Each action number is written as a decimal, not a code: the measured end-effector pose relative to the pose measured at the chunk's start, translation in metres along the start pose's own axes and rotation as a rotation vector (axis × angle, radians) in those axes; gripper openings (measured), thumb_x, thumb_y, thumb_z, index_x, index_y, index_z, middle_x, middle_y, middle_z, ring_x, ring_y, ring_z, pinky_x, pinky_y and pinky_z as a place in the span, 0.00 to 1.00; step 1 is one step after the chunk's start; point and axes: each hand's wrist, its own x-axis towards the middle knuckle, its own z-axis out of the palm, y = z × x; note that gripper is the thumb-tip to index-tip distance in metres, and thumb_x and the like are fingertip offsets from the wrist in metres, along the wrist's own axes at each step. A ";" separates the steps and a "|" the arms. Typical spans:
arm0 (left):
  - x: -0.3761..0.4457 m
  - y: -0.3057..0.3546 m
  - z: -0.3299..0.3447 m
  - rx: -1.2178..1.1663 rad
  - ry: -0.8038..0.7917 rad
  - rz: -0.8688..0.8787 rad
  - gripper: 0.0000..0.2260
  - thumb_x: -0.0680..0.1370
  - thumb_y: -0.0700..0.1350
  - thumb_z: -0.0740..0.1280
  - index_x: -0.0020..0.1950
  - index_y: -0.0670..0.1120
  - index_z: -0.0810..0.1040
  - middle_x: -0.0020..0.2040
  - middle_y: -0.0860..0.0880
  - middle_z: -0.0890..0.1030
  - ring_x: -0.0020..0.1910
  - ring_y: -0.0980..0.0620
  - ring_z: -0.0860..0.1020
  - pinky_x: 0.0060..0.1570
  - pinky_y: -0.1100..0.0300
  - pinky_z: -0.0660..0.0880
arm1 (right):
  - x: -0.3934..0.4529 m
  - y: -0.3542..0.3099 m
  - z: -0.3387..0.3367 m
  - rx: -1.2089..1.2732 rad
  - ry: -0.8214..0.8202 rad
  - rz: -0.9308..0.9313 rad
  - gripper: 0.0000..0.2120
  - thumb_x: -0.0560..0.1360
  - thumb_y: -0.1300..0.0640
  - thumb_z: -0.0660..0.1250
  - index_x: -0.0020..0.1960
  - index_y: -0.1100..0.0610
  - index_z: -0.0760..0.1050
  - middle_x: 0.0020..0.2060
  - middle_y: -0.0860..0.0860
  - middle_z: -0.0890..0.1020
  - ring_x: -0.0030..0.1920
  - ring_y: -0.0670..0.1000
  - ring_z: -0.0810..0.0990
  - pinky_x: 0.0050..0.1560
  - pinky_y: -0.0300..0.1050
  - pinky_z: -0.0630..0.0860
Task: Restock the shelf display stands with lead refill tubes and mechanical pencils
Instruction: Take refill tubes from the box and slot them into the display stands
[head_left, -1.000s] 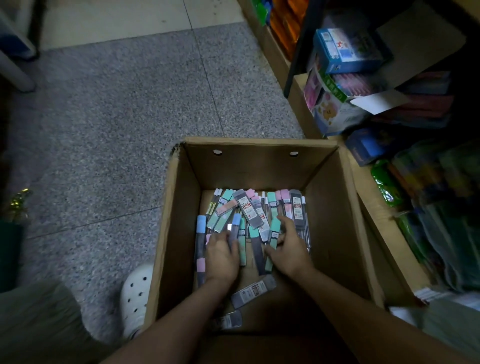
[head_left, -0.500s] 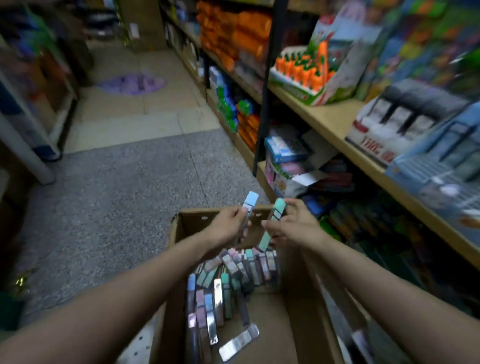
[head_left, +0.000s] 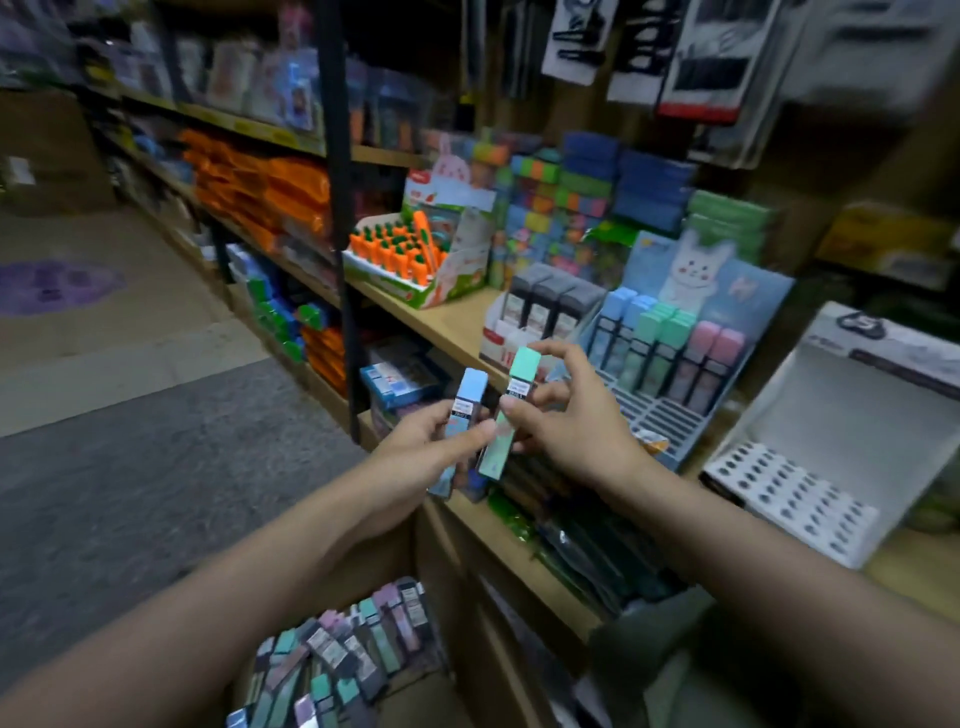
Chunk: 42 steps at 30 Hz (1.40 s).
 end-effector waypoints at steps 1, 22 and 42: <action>0.004 0.001 0.007 -0.001 -0.023 0.026 0.21 0.69 0.52 0.74 0.59 0.46 0.79 0.54 0.40 0.83 0.52 0.40 0.79 0.50 0.45 0.73 | -0.001 -0.001 -0.007 -0.020 0.022 0.003 0.20 0.75 0.61 0.72 0.60 0.47 0.67 0.39 0.62 0.81 0.38 0.59 0.84 0.37 0.52 0.83; 0.047 0.017 0.030 -0.260 -0.108 0.022 0.13 0.81 0.39 0.58 0.50 0.50 0.81 0.39 0.48 0.76 0.33 0.54 0.75 0.31 0.60 0.73 | 0.033 -0.037 -0.138 -0.917 0.359 -0.251 0.15 0.70 0.55 0.76 0.50 0.54 0.72 0.45 0.49 0.81 0.40 0.47 0.81 0.41 0.47 0.79; 0.049 0.004 0.027 -0.151 0.014 0.028 0.13 0.81 0.38 0.63 0.63 0.50 0.73 0.50 0.46 0.78 0.44 0.53 0.80 0.40 0.63 0.78 | 0.052 0.013 -0.129 -1.006 0.420 -0.188 0.13 0.70 0.58 0.77 0.48 0.56 0.74 0.45 0.55 0.78 0.43 0.53 0.76 0.45 0.52 0.77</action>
